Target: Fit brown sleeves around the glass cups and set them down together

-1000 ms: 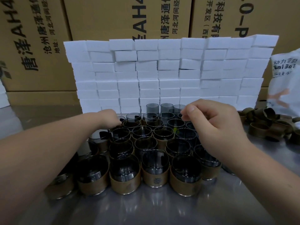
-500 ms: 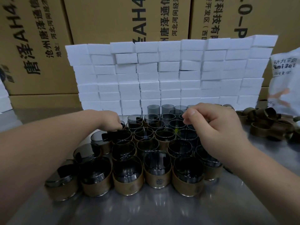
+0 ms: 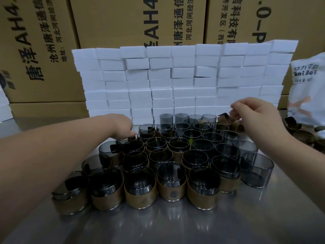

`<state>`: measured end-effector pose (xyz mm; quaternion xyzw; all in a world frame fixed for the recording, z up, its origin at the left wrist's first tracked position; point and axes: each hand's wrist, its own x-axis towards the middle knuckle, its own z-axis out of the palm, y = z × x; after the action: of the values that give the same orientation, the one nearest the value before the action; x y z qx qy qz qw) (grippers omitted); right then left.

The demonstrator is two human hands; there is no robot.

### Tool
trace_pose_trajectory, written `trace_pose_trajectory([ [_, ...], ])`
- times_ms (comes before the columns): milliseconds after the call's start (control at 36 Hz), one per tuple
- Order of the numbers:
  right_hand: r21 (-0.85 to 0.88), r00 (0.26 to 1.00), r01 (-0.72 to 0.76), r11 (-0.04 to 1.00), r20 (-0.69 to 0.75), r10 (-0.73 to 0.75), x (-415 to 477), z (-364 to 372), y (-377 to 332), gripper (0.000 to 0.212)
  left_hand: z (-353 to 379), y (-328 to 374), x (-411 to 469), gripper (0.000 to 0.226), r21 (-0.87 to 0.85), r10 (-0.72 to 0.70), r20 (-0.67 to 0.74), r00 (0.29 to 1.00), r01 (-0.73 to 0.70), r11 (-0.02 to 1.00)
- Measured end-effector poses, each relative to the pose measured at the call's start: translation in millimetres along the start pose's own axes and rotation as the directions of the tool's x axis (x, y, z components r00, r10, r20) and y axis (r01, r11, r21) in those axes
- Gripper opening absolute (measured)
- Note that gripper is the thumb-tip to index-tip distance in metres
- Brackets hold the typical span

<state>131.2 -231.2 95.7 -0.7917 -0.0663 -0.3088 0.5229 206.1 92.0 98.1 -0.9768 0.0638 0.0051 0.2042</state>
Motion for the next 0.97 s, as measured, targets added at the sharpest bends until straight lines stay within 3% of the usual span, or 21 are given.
trace_pose_trajectory([
  [56, -0.124, 0.998, -0.066, 0.99, -0.004, 0.066, 14, -8, 22, 0.015, -1, 1, 2, 0.042, -0.012, 0.003, -0.056, 0.998, -0.004, 1.0],
  [111, -0.313, 0.993, -0.114, 0.943, 0.006, 0.122, 26, -19, 46, 0.027, -3, 2, 4, 0.038, -0.036, 0.003, -0.09, 0.996, -0.006, 0.999],
  [278, -0.741, 0.948, -0.117, 0.661, 0.115, 0.297, 49, -55, 105, 0.059, -6, 11, 16, 0.032, -0.085, 0.001, -0.167, 0.986, -0.015, 0.996],
  [333, -0.773, 0.936, -0.098, 0.626, 0.142, 0.322, 55, -64, 119, 0.064, -6, 15, 23, 0.033, -0.095, 0.009, -0.179, 0.984, -0.027, 0.995],
  [472, -0.73, 0.891, -0.148, 0.667, 0.194, 0.411, 71, -71, 142, 0.082, -11, 28, 47, 0.036, -0.141, 0.03, -0.181, 0.983, -0.056, 0.988],
  [583, -0.819, 0.882, -0.059, 0.571, 0.225, 0.414, 84, -63, 149, 0.095, -19, 39, 69, 0.043, -0.177, 0.026, -0.14, 0.99, -0.05, 0.983],
  [972, -0.863, 0.844, 0.262, 0.431, 0.422, 0.331, 133, -15, 178, 0.09, -14, 64, 138, 0.068, -0.196, 0.047, -0.018, 0.999, -0.05, 0.979],
])
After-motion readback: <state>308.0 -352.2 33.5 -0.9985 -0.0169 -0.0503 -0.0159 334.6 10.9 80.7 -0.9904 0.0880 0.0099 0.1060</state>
